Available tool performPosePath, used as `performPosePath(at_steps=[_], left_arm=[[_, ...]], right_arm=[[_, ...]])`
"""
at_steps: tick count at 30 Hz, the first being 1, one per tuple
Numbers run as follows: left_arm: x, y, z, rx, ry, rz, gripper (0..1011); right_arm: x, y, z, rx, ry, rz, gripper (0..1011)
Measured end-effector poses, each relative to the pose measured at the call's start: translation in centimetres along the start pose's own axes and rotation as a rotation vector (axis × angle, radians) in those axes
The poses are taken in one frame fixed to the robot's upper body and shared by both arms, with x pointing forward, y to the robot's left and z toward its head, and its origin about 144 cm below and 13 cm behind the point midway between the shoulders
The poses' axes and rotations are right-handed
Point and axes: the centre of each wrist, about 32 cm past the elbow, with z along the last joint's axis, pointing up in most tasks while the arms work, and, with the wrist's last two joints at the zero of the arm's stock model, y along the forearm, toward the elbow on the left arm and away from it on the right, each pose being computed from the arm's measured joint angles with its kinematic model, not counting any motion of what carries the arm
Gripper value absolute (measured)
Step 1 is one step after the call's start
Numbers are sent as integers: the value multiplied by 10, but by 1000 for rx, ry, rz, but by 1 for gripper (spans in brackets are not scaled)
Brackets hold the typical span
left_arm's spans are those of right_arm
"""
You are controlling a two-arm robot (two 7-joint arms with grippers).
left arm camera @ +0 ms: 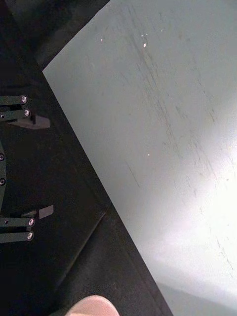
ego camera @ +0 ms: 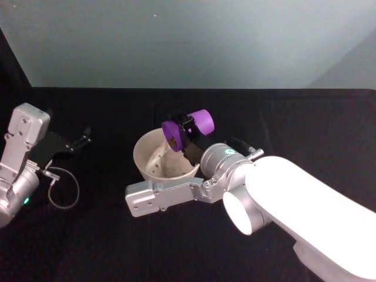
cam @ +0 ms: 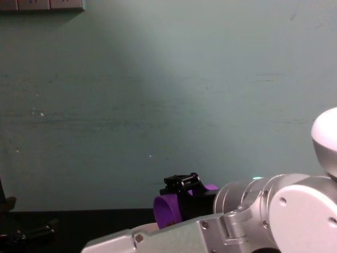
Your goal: Pick up the cup and pour the mung beans from the cup into the bowl.
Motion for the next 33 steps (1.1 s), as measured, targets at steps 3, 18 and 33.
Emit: performPosePath(at_steps=[3,18,33], left_arm=[[0,0,0,0,0,0,1000],[0,0,0,0,0,0,1000],[0,0,0,0,0,0,1000]], right_arm=[[1,0,0,1,-1,-1,726],[0,-1,1,0,0,-2,726],[1,-1,2,-3,-11,0,724]])
